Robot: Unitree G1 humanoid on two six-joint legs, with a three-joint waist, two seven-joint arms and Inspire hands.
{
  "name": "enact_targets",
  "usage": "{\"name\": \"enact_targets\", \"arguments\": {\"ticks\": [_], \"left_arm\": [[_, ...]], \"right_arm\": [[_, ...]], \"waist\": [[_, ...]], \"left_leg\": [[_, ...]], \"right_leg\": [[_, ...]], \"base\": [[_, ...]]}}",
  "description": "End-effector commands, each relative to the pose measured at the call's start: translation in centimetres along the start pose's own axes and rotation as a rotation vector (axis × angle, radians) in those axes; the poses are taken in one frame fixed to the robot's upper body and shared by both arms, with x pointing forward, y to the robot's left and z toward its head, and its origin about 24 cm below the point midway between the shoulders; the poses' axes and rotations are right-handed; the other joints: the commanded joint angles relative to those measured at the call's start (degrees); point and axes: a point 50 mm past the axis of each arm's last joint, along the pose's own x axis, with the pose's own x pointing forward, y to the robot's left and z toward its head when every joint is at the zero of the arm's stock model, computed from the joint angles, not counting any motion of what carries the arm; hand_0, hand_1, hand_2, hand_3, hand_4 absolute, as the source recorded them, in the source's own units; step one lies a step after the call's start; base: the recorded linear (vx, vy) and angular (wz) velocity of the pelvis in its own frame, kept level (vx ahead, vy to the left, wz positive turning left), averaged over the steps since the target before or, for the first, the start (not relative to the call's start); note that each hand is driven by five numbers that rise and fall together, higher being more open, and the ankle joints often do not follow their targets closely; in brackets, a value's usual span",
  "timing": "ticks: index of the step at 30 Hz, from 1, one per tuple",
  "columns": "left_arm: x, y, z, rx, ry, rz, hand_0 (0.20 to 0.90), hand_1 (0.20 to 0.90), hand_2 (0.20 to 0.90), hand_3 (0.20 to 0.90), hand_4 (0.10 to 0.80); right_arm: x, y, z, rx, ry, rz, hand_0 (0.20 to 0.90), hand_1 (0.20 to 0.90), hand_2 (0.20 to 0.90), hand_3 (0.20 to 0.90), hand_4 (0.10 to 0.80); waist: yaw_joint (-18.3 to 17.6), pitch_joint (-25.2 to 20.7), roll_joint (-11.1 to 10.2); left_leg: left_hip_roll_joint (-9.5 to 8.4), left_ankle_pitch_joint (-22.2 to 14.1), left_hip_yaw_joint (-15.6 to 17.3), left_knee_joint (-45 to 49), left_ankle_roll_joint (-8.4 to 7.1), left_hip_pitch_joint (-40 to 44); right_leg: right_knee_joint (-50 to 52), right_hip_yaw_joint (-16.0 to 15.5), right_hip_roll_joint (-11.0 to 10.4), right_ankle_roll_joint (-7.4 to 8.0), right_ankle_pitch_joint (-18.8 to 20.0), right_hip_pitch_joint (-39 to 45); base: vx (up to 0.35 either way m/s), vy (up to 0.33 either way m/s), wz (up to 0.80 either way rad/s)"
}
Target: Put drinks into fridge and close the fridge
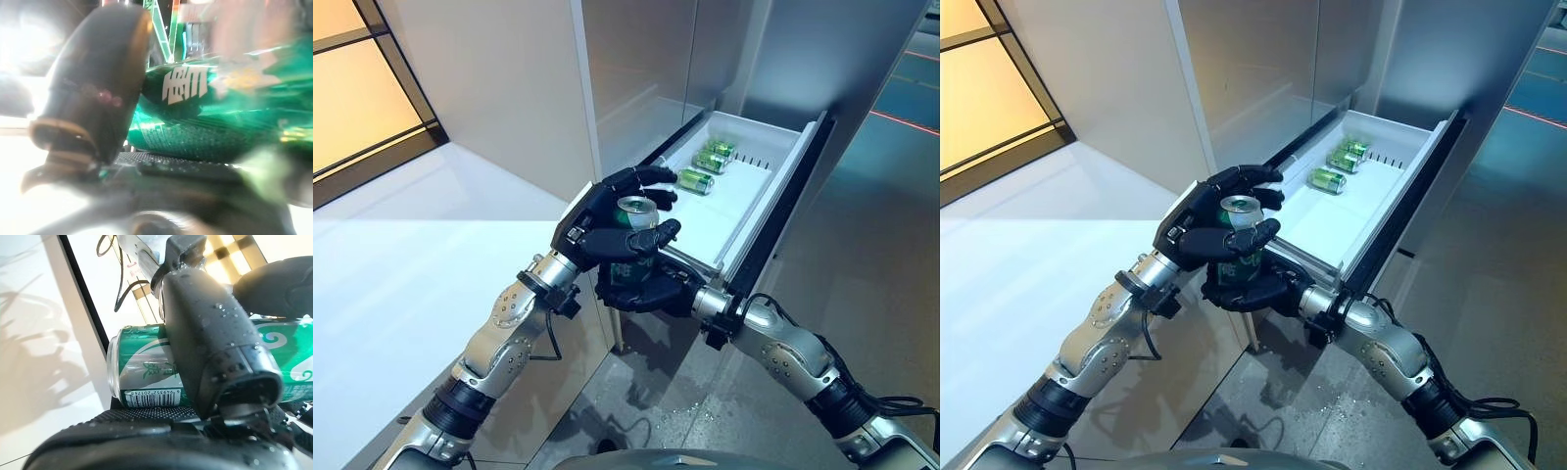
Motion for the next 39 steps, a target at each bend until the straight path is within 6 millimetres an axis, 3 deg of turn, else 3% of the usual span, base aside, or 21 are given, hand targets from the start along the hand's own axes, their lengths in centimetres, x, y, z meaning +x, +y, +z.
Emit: {"name": "enact_targets", "arguments": {"ticks": [1,6,12,19,22,26,27,28,30,32,34,36,39], "left_arm": [[2.6,-1.4,4.9,0.114,-0.332,-0.107,0.9,0.9,0.9,0.9,0.8],[1.9,-0.3,6.5,0.169,-0.421,-0.029,0.9,0.9,0.9,0.9,0.8],[1.0,1.7,9.5,0.239,-0.561,0.116,0.9,0.9,0.9,0.9,0.8],[1.0,2.4,11.2,0.208,-0.62,0.139,0.9,0.9,0.9,0.9,0.8],[1.4,2.2,10.9,0.185,-0.583,0.11,0.9,0.9,0.9,0.9,0.8],[2.7,1.7,7.3,-0.027,-0.301,-0.016,0.9,0.9,0.9,0.9,0.8],[2.7,1.7,7.3,-0.028,-0.301,-0.016,0.9,0.9,0.9,0.9,0.8],[2.9,0.8,4.4,-0.186,-0.122,-0.106,0.9,0.9,0.9,0.9,0.8],[2.5,-0.6,1.2,-0.329,0.046,-0.192,0.9,0.9,0.9,0.9,0.8],[1.0,-2.3,-2.5,-0.439,0.241,-0.259,0.9,0.9,0.9,0.9,0.8],[-0.4,-3.0,-4.5,-0.487,0.345,-0.278,0.9,0.9,0.9,0.9,0.8],[-3.9,-4.2,-7.9,-0.59,0.538,-0.289,0.9,0.9,0.9,0.9,0.8],[-6.8,-4.2,-9.7,-0.599,0.668,-0.281,0.9,0.9,0.9,0.9,0.8]], "right_arm": [[1.0,3.3,9.2,-0.088,-0.468,0.154,0.3,0.3,0.3,0.2,0.1],[-0.4,1.4,11.4,-0.18,-0.53,0.001,0.3,0.3,0.3,0.2,0.1],[-2.3,-2.4,14.9,-0.303,-0.575,-0.32,0.3,0.3,0.3,0.2,0.1],[-3.4,-6.4,16.1,-0.278,-0.559,-0.596,0.3,0.3,0.3,0.2,0.1],[-3.7,-7.6,16.5,-0.294,-0.549,-0.682,0.3,0.3,0.3,0.2,0.1],[-4.8,-9.9,17.4,-0.329,-0.516,-0.848,0.3,0.3,0.3,0.2,0.1],[-4.8,-9.9,17.4,-0.329,-0.516,-0.847,0.3,0.3,0.3,0.2,0.1],[-5.7,-11.1,17.9,-0.334,-0.501,-0.916,0.3,0.3,0.3,0.2,0.1],[-6.5,-12.3,18.4,-0.338,-0.486,-0.975,0.3,0.3,0.3,0.2,0.1],[-7.7,-13.3,19.2,-0.367,-0.467,-1.041,0.3,0.3,0.3,0.2,0.1],[-8.6,-14.0,20.0,-0.395,-0.45,-1.081,0.3,0.3,0.3,0.2,0.1],[-11.5,-15.7,21.7,-0.474,-0.391,-1.193,0.3,0.3,0.3,0.2,0.1],[-14.2,-16.9,23.0,-0.524,-0.318,-1.307,0.3,0.3,0.3,0.2,0.1]], "waist": [[0.26,-3.05,-1.18],[0.55,-3.09,-1.64],[1.1,-3.19,-2.23],[2.02,-3.22,-2.68],[2.43,-3.15,-2.74],[3.53,-2.71,-2.59],[3.51,-2.68,-2.57],[4.1,-2.31,-2.37],[4.74,-1.8,-2.08],[5.5,-0.99,-1.67],[5.93,-0.51,-1.34],[7.09,0.99,-0.46],[8.29,2.66,0.31]], "left_leg": [[-1.73,-7.95,0.15,1.02,2.31,3.1],[-1.7,-8.1,-0.38,0.92,2.19,3.21],[-1.67,-8.5,-1.3,1.04,1.94,3.4],[-1.73,-8.41,-2.16,1.42,1.83,3.19],[-1.74,-8.47,-2.59,1.44,1.82,3.24],[-1.63,-8.45,-3.26,1.42,1.61,3.49],[-1.63,-8.46,-3.27,1.42,1.61,3.5],[-1.56,-8.42,-3.54,1.53,1.52,3.46],[-1.5,-8.74,-3.94,1.45,1.46,3.81],[-1.47,-8.68,-4.18,1.77,1.33,3.62],[-1.45,-8.52,-4.33,2.0,1.2,3.17],[-1.47,-8.03,-4.74,2.89,0.98,1.16],[-1.6,-7.37,-5.32,3.74,0.83,-1.47]], "right_leg": [[2.32,-0.65,0.03,2.84,2.05,-4.51],[2.28,-1.09,0.05,2.72,1.9,-4.26],[2.74,-1.88,0.08,2.49,1.28,-3.92],[3.13,-2.85,-0.03,2.08,1.23,-3.76],[3.26,-3.22,-0.05,1.97,1.06,-3.6],[3.64,-4.23,-0.12,1.99,0.7,-3.13],[3.65,-4.23,-0.12,1.99,0.7,-3.12],[3.88,-4.89,-0.22,2.04,0.63,-3.04],[3.9,-5.54,-0.33,2.09,0.21,-2.56],[4.04,-6.36,-0.53,2.09,0.28,-2.49],[4.2,-6.74,-0.65,2.15,0.27,-2.73],[4.83,-7.42,-0.99,2.14,0.29,-4.21],[5.35,-8.03,-1.23,1.94,0.47,-6.17]], "base": [[0.0,0.0,0.0],[0.021,-0.008,0.01],[0.034,-0.013,0.01],[0.038,-0.01,0.09],[0.057,-0.005,0.06],[0.076,-0.005,0.15],[0.071,-0.004,0.08],[0.089,-0.003,0.03],[0.097,-0.002,0.11],[0.05,0.004,0.27],[0.012,0.014,0.18],[-0.059,0.043,0.21],[-0.127,0.027,0.29]]}}
